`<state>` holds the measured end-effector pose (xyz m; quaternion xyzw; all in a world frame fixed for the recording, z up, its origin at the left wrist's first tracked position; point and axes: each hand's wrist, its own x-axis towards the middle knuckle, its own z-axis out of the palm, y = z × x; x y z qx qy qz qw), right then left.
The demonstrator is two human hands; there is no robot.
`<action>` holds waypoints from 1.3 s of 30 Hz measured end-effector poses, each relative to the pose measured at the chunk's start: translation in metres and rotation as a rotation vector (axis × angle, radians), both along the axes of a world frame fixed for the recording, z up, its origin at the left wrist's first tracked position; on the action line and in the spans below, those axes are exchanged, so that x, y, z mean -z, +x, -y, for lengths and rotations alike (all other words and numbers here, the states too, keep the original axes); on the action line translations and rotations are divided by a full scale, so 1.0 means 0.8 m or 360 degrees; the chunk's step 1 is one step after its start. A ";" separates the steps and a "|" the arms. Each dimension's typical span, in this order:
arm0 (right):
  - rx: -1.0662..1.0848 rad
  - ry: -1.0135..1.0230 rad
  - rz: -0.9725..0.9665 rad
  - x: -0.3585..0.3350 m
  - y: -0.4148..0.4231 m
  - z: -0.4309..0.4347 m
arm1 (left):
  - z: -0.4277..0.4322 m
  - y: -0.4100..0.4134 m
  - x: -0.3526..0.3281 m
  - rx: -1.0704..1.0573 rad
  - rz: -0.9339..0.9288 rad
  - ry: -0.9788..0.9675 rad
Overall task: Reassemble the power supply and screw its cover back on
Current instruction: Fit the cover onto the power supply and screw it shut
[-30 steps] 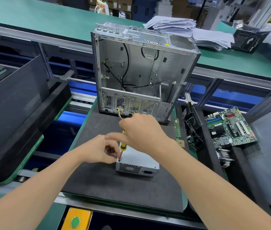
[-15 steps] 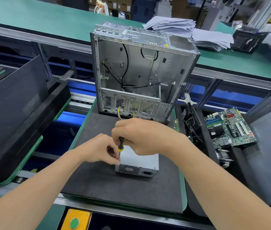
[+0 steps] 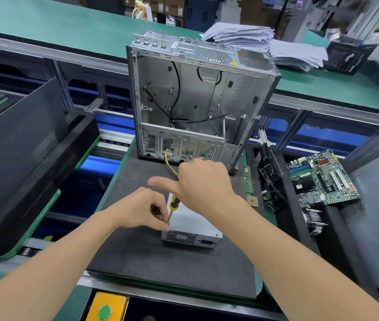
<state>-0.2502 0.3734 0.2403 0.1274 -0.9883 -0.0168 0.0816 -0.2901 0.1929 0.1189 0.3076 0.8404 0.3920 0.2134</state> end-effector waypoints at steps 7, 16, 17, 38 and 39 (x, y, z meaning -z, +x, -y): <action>-0.0872 0.0045 0.0573 -0.030 0.004 -0.024 | -0.001 -0.003 -0.003 0.0016 -0.0055 -0.0031; -0.0576 -0.0016 0.0435 -0.021 -0.001 -0.012 | 0.000 0.001 -0.009 0.0061 -0.0061 -0.0038; -0.0539 -0.0037 0.0372 -0.017 0.000 -0.009 | 0.000 0.001 -0.009 0.0055 -0.0048 -0.0029; -0.0772 -0.0002 0.0659 -0.035 0.004 -0.022 | -0.001 -0.007 -0.013 0.0082 0.0109 -0.0001; -0.0752 -0.0009 0.0631 -0.033 0.005 -0.020 | -0.001 -0.007 -0.015 0.0118 0.0146 0.0000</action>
